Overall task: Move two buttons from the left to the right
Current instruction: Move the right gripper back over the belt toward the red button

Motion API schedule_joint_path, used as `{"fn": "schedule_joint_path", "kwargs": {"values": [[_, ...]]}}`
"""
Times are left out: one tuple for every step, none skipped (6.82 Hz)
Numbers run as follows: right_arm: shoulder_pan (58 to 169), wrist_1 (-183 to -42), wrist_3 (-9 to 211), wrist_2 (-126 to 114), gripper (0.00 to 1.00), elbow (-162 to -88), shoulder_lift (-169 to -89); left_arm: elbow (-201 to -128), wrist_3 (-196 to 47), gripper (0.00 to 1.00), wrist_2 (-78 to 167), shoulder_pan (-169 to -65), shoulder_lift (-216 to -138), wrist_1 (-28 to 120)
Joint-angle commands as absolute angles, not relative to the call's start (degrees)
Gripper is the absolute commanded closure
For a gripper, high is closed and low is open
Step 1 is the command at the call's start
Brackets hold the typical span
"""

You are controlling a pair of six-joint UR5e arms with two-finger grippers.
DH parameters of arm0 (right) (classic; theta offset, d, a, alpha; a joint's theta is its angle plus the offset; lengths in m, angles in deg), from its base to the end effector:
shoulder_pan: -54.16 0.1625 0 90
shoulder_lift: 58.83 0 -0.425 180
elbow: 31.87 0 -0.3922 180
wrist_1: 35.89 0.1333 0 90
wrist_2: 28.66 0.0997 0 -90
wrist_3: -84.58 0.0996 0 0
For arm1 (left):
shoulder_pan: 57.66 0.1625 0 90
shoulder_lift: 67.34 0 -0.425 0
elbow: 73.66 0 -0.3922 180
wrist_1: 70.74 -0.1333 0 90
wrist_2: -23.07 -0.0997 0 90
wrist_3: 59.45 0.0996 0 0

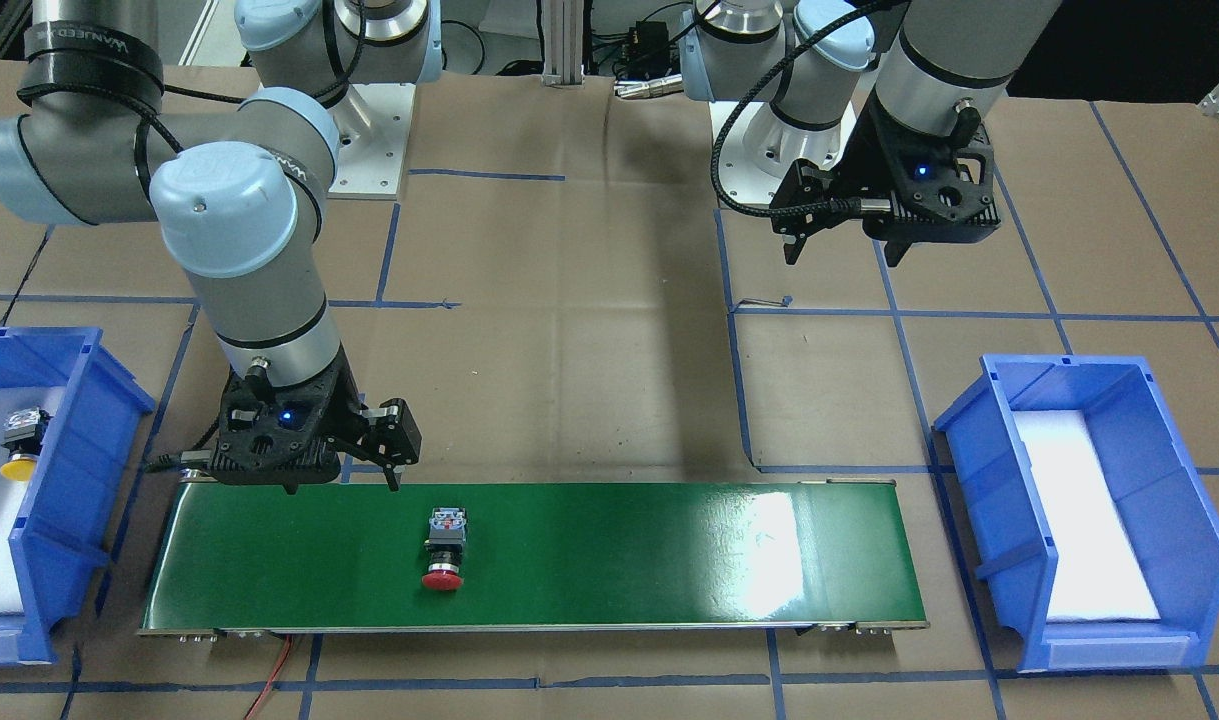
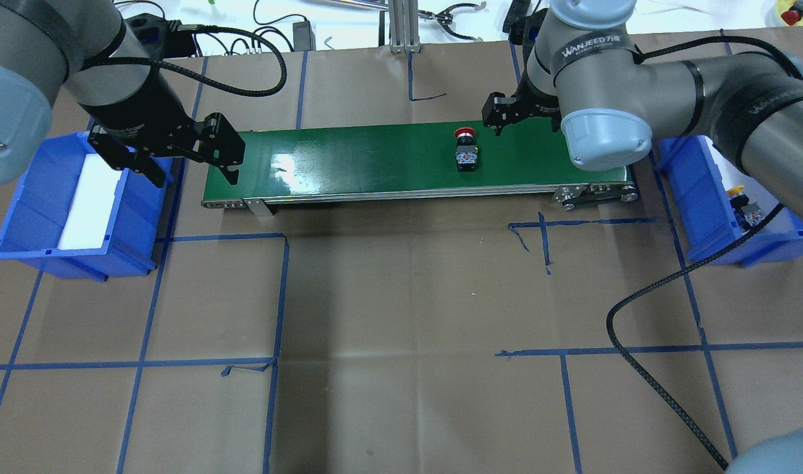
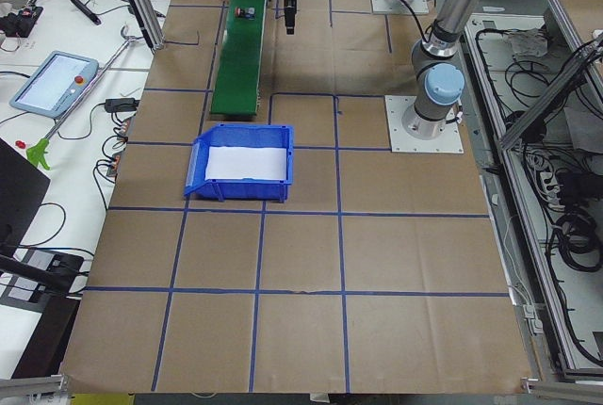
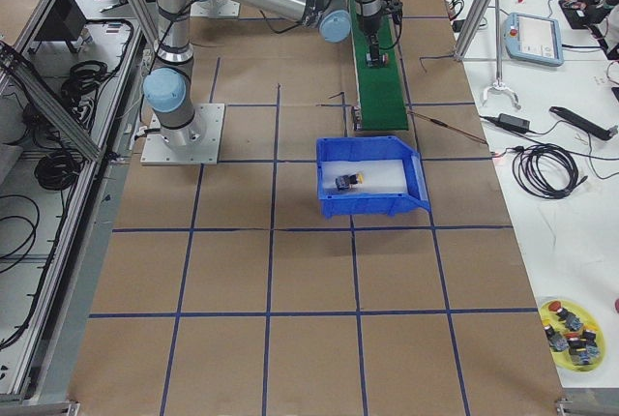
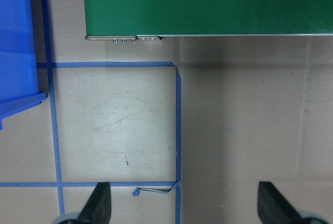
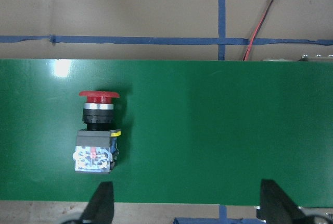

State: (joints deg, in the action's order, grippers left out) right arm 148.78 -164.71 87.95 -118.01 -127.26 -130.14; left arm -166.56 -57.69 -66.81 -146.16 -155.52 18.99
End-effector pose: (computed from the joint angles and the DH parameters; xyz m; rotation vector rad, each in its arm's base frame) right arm 0.1836 -0.6032 0.3341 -0.0359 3.0868 -0.3971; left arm -0.1210 -0.4802 0.4789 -0.0071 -3.1390 -0.0221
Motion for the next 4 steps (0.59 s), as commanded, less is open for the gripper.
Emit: {"fn": "schedule_joint_path", "kwargs": {"values": [[148.99, -165.19, 90.97, -117.26, 0.01, -122.17, -124.34, -166.56, -57.69, 0.0, -66.93, -146.16, -155.49, 18.99], [149.08, -165.01, 93.52, -117.26, 0.01, -122.22, -123.78, -166.56, -57.69, 0.0, -66.93, -146.16, -155.49, 18.99], [149.08, -165.0, 93.55, -117.35, 0.01, -122.22, -123.0, -166.56, -57.69, 0.0, -66.85, -146.16, -155.49, 18.99], [149.08, -164.92, 93.72, -117.35, 0.01, -122.22, -122.47, -166.56, -57.69, 0.0, -66.84, -146.16, -155.49, 18.99]]}}
